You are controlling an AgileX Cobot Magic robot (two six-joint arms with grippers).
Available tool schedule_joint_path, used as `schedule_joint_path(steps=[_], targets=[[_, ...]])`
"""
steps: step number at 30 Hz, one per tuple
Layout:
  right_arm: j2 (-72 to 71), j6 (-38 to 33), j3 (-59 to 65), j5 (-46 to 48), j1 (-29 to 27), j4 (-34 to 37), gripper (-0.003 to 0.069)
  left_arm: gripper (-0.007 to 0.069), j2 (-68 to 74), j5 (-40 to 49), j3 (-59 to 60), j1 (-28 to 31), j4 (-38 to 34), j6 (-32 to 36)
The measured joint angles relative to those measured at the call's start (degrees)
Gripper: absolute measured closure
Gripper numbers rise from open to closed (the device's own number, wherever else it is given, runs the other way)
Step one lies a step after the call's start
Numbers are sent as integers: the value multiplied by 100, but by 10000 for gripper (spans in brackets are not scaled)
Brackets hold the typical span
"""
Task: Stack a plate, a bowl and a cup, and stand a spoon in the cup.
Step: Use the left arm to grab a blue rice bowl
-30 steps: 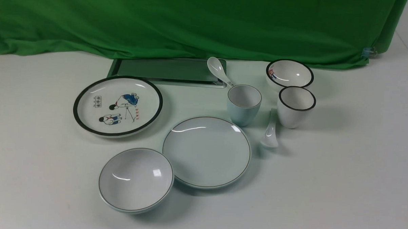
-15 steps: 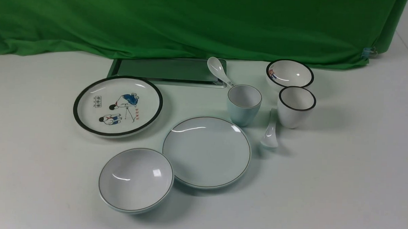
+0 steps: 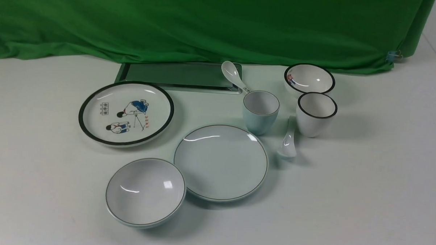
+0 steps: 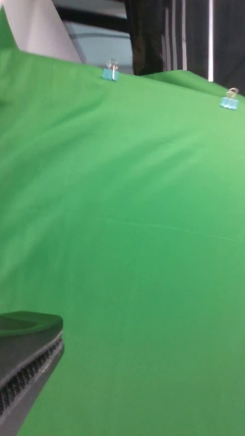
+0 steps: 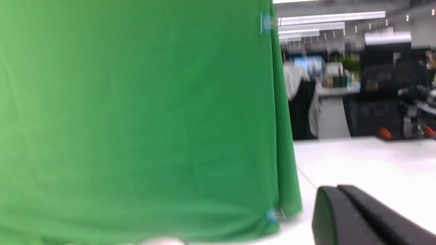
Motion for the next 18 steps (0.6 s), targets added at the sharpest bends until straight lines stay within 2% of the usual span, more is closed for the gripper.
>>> schedule_joint_path(steps=[3, 7, 8, 10, 11, 12, 14, 18], targets=[[1088, 74, -286, 168, 104, 12, 631, 668, 911, 60, -178, -15, 8, 1], [2048, 205, -734, 1000, 595, 25, 631, 664, 1952, 1048, -572, -218, -64, -27], [2623, -42, -1046, 1562, 1049, 25, 631, 664, 2510, 1923, -918, -478, -135, 172], [2908, -305, -1253, 1924, 1371, 25, 631, 664, 2889, 2575, -1181, -683, -176, 363], [3424, -800, -1562, 2469, 1809, 25, 631, 661, 3392, 3359, -1512, -946, -284, 629], [3481, -849, -1562, 2469, 1861, 25, 631, 661, 3513, 3425, -1543, -1008, -296, 647], [4138, -1328, -2041, 3272, 2463, 31, 631, 653, 4228, 3887, -1790, -1319, -436, 749], [5075, -1701, -2907, 4508, 3045, 47, 631, 582, 5198, 3771, -1898, -1647, -530, 749]])
